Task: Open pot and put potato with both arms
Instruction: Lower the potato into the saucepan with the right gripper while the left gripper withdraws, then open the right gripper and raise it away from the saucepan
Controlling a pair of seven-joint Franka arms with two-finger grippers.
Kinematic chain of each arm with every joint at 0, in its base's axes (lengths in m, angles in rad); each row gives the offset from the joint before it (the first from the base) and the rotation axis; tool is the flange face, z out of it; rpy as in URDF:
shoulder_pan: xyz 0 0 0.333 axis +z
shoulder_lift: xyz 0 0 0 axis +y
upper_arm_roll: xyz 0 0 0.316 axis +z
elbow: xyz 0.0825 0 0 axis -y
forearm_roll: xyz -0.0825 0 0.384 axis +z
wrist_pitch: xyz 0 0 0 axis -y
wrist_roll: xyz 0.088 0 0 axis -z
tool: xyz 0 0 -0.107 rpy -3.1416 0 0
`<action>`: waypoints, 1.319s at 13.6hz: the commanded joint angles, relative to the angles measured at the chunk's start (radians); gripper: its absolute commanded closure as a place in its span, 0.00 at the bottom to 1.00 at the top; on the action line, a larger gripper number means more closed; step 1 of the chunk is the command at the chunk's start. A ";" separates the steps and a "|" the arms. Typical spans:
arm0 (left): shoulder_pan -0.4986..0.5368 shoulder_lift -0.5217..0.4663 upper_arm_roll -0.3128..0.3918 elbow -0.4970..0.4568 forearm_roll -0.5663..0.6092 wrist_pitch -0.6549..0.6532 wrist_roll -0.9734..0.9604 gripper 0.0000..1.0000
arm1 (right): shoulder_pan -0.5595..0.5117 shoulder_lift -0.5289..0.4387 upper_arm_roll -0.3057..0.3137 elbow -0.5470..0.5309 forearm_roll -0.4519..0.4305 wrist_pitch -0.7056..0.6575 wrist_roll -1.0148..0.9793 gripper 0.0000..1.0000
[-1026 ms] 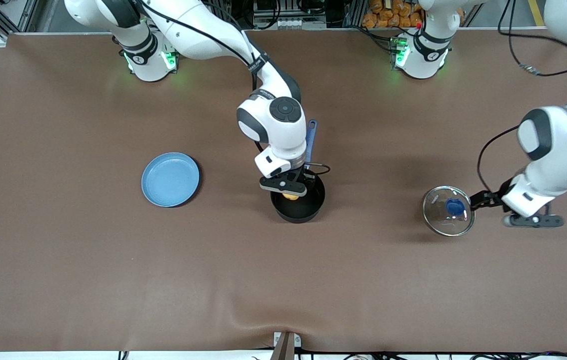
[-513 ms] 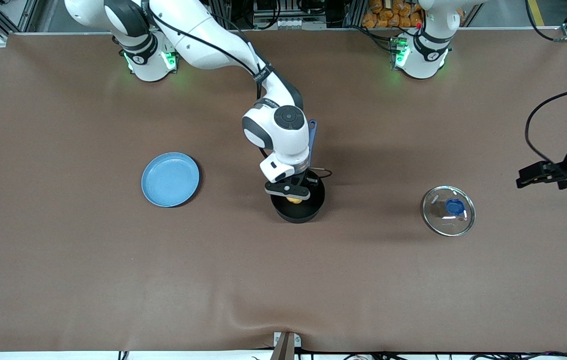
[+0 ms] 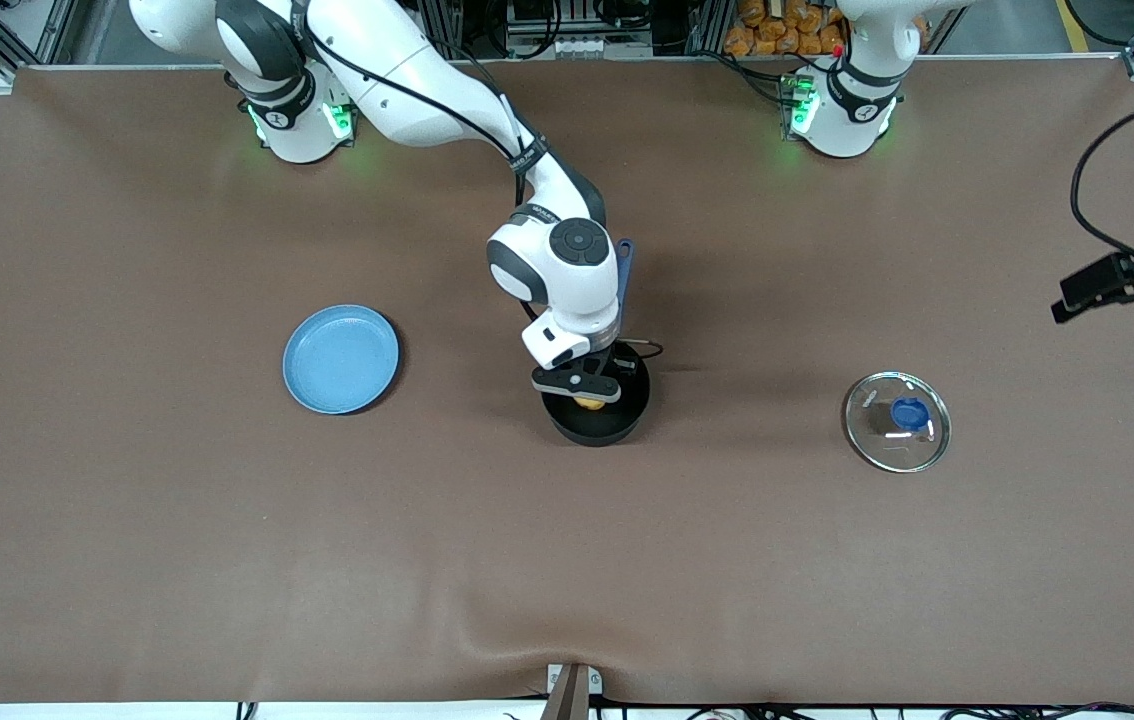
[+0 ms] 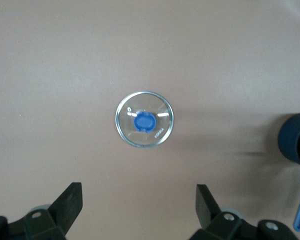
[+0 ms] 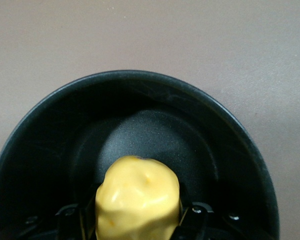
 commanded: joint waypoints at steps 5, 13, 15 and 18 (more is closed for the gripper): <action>-0.116 -0.080 0.024 -0.039 -0.007 -0.088 -0.171 0.00 | 0.001 -0.011 -0.009 0.040 -0.017 -0.023 0.025 0.00; -0.109 -0.060 0.027 -0.036 -0.007 -0.088 -0.169 0.00 | -0.131 -0.336 0.038 0.030 0.030 -0.433 -0.118 0.00; -0.113 -0.057 0.027 -0.030 -0.004 -0.085 -0.169 0.00 | -0.185 -0.415 0.037 0.024 0.100 -0.516 -0.235 0.00; -0.113 -0.057 0.027 -0.033 -0.006 -0.086 -0.169 0.00 | -0.304 -0.561 0.035 0.000 0.157 -0.686 -0.470 0.00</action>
